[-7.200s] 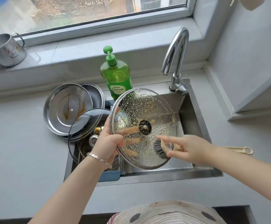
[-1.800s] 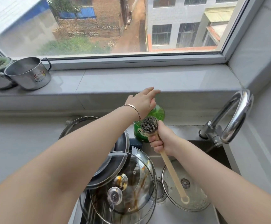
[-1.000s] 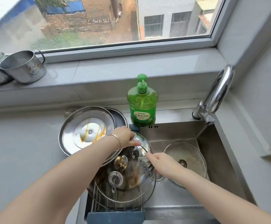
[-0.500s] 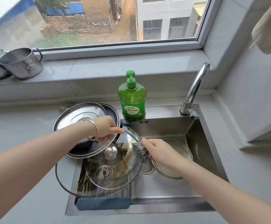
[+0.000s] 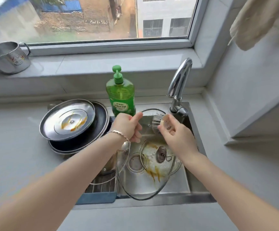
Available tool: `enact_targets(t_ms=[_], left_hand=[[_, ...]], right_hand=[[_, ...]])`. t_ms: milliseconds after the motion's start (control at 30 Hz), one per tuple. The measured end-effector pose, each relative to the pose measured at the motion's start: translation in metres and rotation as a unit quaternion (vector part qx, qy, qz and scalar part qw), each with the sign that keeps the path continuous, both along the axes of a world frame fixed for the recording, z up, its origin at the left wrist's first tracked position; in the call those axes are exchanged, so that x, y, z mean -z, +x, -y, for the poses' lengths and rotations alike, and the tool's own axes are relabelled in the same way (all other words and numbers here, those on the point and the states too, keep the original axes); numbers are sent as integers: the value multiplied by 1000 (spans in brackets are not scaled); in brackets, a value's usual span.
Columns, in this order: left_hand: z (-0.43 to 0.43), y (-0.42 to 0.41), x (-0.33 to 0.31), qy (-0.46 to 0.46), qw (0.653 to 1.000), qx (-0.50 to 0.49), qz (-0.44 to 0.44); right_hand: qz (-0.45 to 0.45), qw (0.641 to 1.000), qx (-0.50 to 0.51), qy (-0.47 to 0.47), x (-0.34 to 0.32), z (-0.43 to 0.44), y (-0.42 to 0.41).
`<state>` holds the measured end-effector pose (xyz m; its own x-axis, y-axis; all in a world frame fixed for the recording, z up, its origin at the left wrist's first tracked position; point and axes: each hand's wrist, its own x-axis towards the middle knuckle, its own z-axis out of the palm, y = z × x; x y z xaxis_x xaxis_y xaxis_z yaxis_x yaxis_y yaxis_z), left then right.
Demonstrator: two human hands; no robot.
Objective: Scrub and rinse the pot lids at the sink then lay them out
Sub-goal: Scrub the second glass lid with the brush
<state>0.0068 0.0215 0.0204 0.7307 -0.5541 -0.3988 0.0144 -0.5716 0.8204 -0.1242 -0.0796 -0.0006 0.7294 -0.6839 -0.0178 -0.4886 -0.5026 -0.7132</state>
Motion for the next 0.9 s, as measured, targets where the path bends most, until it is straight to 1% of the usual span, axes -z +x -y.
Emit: enact_targets(t_ms=[67,100,133,167,233,267,300,333,400,433,467,500,533,567,600,633,700,733,767,800,867,900], left_hand=[[6,-16,8,-17,1000,-24,7],[7,-22,11,-24,999,-32,12],[8,-27,13,-33,999,-40,14],[9,-31,14,-42,998,-48,11],[12,-37,13,-54,997,-62,4],[14,-40,12,-57,996,-68,3],[16,-41,12,-59,996,-74,2],[17,-41,11,-62,995,-81,1],[17,-41,11,-70,993,-95,-4],[16,-41,11,-75,992,-98,-7],[14,-41,11,-80,992,-100,-11],[12,-42,11,-83,992,-99,-11],[11,-43,11,-81,992,-96,-7],[10,-45,12,-79,993,-92,0],[9,-47,13,-78,993,-89,7],[8,-48,13,-79,993,-88,11],[7,-48,12,-83,993,-85,18],[5,-47,11,-86,993,-80,25],[3,-47,11,-91,993,-75,30],[1,-48,9,-95,992,-74,29],[-2,-51,6,-104,991,-80,21],[-4,-53,6,-108,990,-86,20]], right_hand=[[8,994,-83,-66,1,-4,-12],[11,990,-122,-77,3,-2,-19],[5,988,-140,-64,3,5,-23],[1,992,-126,-28,2,16,-25],[8,998,-21,67,4,43,-21],[12,996,20,85,3,51,-18],[12,997,27,66,3,51,-16],[17,999,0,32,1,46,-14],[45,991,-112,-49,-1,26,-19],[45,983,-161,-74,0,19,-23],[35,981,-177,-78,-1,23,-24],[22,987,-148,-52,-2,34,-21],[17,995,-93,-3,-3,46,-16],[20,998,-35,43,-3,56,-11],[28,998,0,63,-4,59,-8],[37,998,-4,48,-4,54,-7],[64,992,-103,-31,-6,24,-9],[66,984,-154,-56,-7,9,-14],[56,981,-176,-66,-9,5,-17],[45,986,-157,-45,-14,12,-15],[34,998,-47,34,-17,39,-5],[34,998,-16,54,-18,46,-3]])
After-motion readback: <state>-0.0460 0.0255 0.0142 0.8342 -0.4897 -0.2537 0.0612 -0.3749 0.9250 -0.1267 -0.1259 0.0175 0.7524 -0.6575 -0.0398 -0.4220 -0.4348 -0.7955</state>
